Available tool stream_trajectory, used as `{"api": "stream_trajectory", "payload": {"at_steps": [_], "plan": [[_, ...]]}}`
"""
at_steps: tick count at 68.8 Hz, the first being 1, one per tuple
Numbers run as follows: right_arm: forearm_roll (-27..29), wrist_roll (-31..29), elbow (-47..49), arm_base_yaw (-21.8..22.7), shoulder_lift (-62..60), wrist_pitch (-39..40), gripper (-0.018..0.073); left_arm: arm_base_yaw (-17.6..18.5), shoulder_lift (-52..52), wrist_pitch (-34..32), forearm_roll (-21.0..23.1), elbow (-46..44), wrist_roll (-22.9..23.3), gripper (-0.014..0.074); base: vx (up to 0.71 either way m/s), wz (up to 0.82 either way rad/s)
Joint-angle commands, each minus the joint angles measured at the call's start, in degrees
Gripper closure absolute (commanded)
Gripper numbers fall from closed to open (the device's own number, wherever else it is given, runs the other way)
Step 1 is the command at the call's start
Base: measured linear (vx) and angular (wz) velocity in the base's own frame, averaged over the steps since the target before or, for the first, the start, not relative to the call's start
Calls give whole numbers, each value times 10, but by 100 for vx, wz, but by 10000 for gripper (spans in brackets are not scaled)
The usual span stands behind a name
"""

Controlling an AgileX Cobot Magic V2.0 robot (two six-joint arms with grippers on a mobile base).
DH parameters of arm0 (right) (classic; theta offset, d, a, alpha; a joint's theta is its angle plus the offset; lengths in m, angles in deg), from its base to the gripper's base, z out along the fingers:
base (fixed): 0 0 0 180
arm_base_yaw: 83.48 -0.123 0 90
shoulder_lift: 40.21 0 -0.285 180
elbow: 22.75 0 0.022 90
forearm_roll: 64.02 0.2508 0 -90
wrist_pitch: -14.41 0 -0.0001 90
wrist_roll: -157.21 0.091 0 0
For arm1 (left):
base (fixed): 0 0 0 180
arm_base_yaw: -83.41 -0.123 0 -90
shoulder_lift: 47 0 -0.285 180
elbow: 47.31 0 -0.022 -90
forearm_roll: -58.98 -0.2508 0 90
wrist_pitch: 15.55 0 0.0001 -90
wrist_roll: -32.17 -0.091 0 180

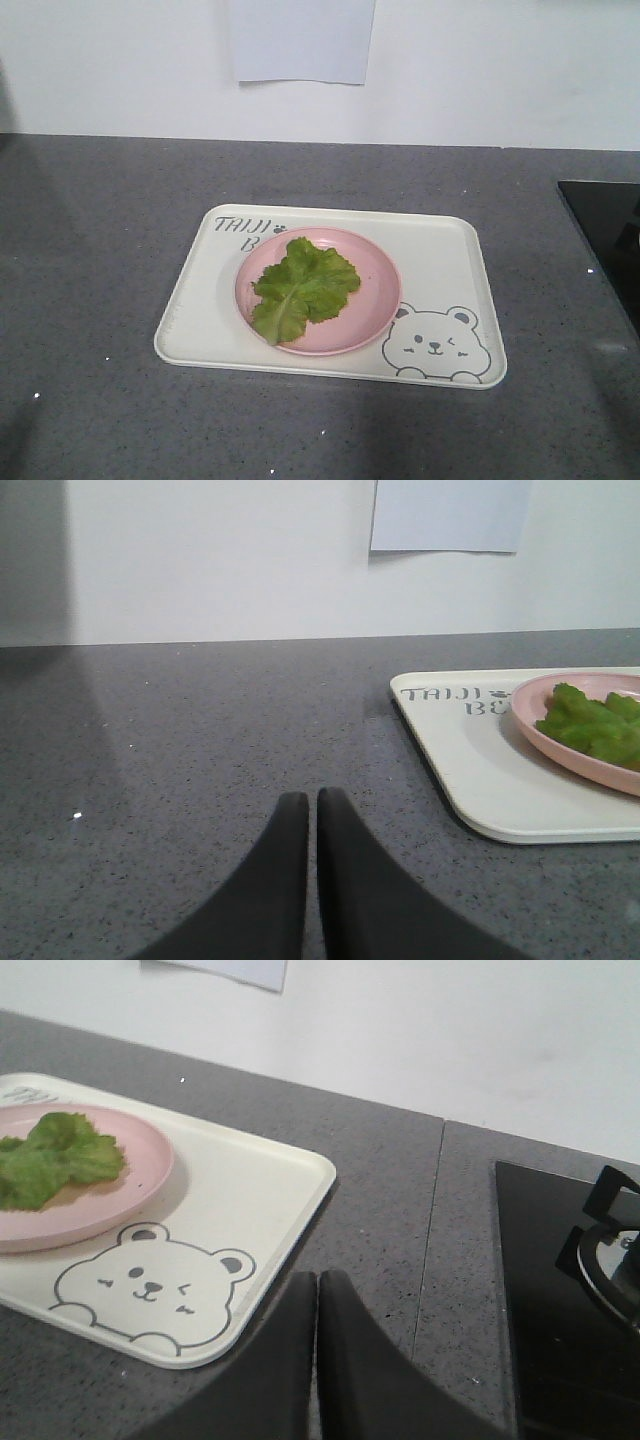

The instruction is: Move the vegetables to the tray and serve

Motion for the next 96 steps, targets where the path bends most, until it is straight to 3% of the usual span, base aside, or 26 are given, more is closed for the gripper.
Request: {"api": "stream_trajectory", "payload": {"at_steps": [1, 9, 22, 96], "plan": [[-57, 63, -36, 2, -33, 115, 562, 0, 9, -40, 6, 13, 4, 602, 0, 0], [-105, 137, -95, 13, -71, 165, 562, 0, 9, -40, 6, 13, 4, 602, 0, 0], [-159, 260, -145, 75, -100, 202, 562, 0, 9, -40, 6, 13, 4, 602, 0, 0], [-175, 256, -146, 86, -115, 221, 562, 0, 9, -40, 6, 13, 4, 602, 0, 0]]}}
